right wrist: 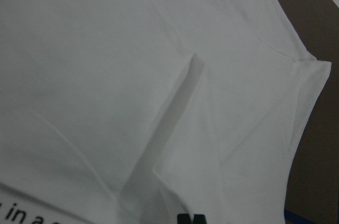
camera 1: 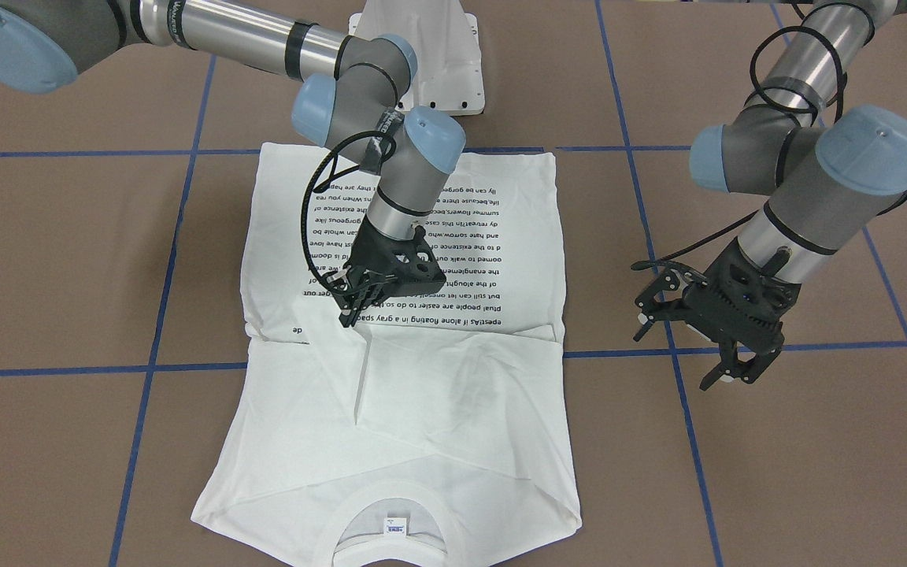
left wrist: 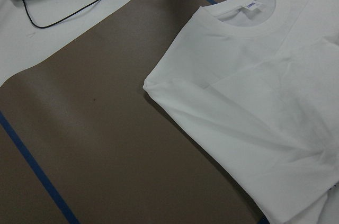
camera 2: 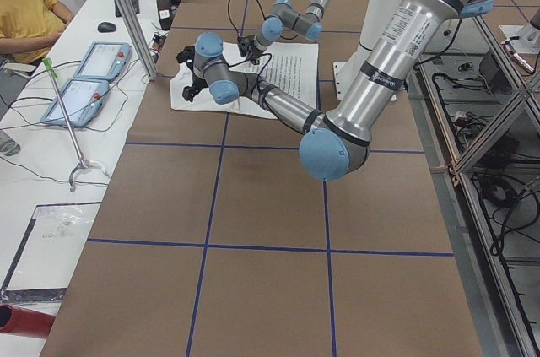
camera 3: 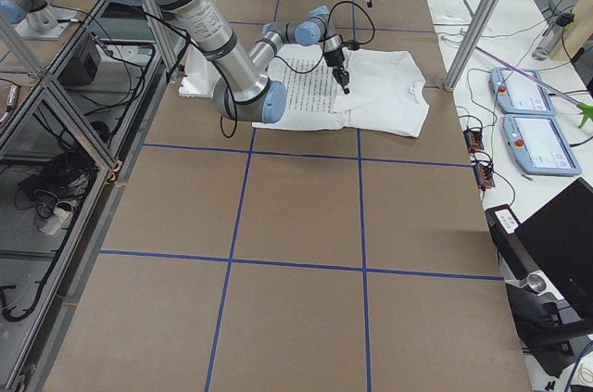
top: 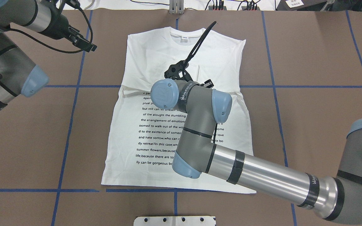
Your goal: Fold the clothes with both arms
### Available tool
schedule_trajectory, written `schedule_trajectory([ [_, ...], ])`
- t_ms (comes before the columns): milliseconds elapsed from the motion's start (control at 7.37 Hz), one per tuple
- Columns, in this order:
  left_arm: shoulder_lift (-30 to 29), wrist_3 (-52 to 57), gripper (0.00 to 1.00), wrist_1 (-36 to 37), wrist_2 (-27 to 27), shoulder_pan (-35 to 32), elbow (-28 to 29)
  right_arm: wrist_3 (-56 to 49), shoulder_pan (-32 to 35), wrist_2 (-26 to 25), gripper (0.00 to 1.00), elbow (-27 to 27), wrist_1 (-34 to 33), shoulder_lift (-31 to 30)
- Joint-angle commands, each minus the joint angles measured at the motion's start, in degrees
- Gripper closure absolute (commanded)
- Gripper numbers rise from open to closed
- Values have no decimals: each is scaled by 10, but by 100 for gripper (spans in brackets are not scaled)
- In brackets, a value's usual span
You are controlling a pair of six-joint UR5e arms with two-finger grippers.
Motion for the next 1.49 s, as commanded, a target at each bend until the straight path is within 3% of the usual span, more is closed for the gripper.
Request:
schedule_trajectory([
  [0, 0, -7, 0, 0, 0, 0, -2, -43, 49, 3, 100, 11, 8, -37],
  [136, 0, -21, 0, 0, 0, 1, -3, -49, 55, 3, 100, 35, 9, -69],
  [272, 0, -22, 0, 0, 0, 1, -6, -48, 55, 2, 86, 47, 9, -91],
  [407, 0, -22, 0, 0, 1, 1, -6, -43, 54, 1, 1, 47, 29, -105],
  [543, 0, -21, 0, 0, 1, 1, -6, -45, 55, 1, 0, 41, 86, -119],
  [679, 0, -21, 0, 1, 2, 2, -7, -46, 62, 5, 0, 41, 100, -121],
  [950, 0, -24, 0, 3, 3, 1, -14, -45, 100, 96, 0, 74, 102, -120],
  [1086, 11, -29, 0, 6, 3, 1, -24, -39, 116, 155, 0, 126, 112, -140],
  [1358, 74, -92, 0, 7, 5, 10, -94, 33, 117, 202, 0, 263, 204, -278],
])
